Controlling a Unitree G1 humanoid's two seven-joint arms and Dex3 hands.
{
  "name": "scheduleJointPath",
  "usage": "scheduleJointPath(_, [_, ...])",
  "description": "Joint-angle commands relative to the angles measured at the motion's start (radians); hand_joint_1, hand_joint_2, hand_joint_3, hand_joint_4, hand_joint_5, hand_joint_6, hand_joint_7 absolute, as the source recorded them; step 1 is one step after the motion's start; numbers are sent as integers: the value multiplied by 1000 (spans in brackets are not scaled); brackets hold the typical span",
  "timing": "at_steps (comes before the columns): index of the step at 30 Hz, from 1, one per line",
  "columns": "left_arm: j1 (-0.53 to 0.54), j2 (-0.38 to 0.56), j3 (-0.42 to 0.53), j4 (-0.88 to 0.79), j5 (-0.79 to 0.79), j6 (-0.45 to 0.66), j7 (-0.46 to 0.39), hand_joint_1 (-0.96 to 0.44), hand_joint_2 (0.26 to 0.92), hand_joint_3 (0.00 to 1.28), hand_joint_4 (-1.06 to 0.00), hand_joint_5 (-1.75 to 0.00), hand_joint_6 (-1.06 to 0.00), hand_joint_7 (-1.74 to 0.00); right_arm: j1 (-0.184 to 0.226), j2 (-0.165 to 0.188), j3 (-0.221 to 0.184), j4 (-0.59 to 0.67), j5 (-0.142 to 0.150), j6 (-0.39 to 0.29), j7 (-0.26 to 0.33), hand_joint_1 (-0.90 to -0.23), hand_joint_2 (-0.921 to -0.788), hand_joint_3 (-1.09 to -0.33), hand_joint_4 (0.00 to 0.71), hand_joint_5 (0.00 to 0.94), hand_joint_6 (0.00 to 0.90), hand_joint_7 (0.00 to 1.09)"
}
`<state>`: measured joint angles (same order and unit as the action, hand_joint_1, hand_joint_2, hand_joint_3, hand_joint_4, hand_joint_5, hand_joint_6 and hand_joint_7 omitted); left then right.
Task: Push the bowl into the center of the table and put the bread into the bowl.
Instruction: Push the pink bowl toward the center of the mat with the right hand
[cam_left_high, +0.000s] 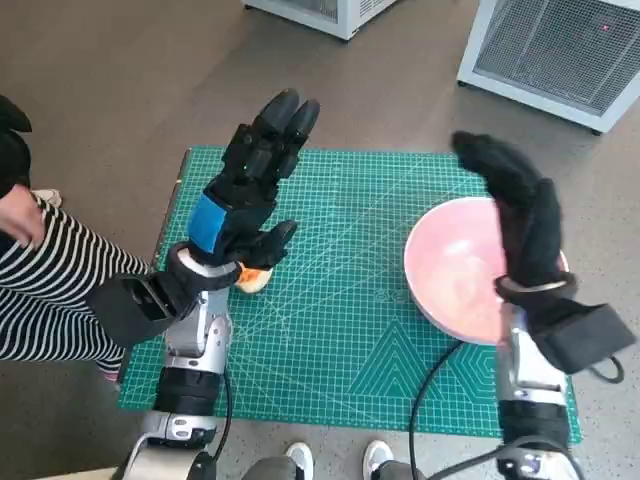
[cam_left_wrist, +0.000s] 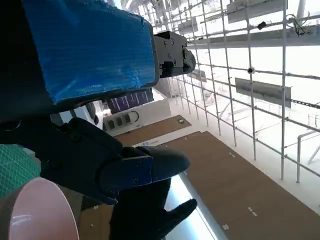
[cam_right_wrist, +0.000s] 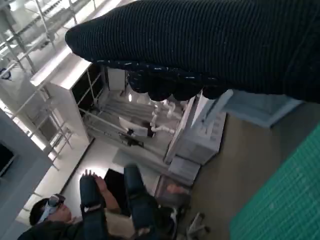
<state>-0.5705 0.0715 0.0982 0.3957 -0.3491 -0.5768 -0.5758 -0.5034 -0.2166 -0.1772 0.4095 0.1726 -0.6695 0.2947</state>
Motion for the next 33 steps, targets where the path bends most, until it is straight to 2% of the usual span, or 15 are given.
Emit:
scheduleJointPath(1, [0,7,12,16,4,-16,5,-598,783,621,-1,-49,1,-275,63,-50,-72,28,13,-41,-26,-683,-921,-728,135,2,11,493])
scheduleJointPath(9, [-6,3,21,33,-7,-17,3,-608,789,604,0,-49,1,-291,104,-83,-159,55,8,-73,-97,-667,-921,-763,112,0,0,462])
scheduleJointPath(14, [-10,0,27,44,-9,-20,5,-607,799,583,0,-46,1,-288,105,-103,-200,132,-2,-100,-142,-652,-921,-781,107,0,-1,453])
scheduleJointPath(18, [-16,-3,31,53,-10,-23,5,-610,819,547,-3,-41,1,-292,90,-122,-225,244,-3,-132,-165,-650,-921,-789,102,0,-1,456])
scheduleJointPath(24, [-24,-6,35,72,-12,-30,0,-613,840,506,-7,-41,1,-301,47,-138,-246,423,22,-151,-164,-654,-921,-795,85,0,-1,460])
scheduleJointPath(30, [-29,-6,36,83,-12,-34,-3,-604,875,438,-13,-42,1,-314,0,-139,-273,569,89,-126,-98,-638,-921,-799,74,0,-1,457])
scheduleJointPath(33, [-31,-4,38,88,-15,-35,-8,-603,884,420,-15,-42,1,-320,-23,-140,-282,639,107,-116,-73,-629,-921,-800,72,0,0,454])
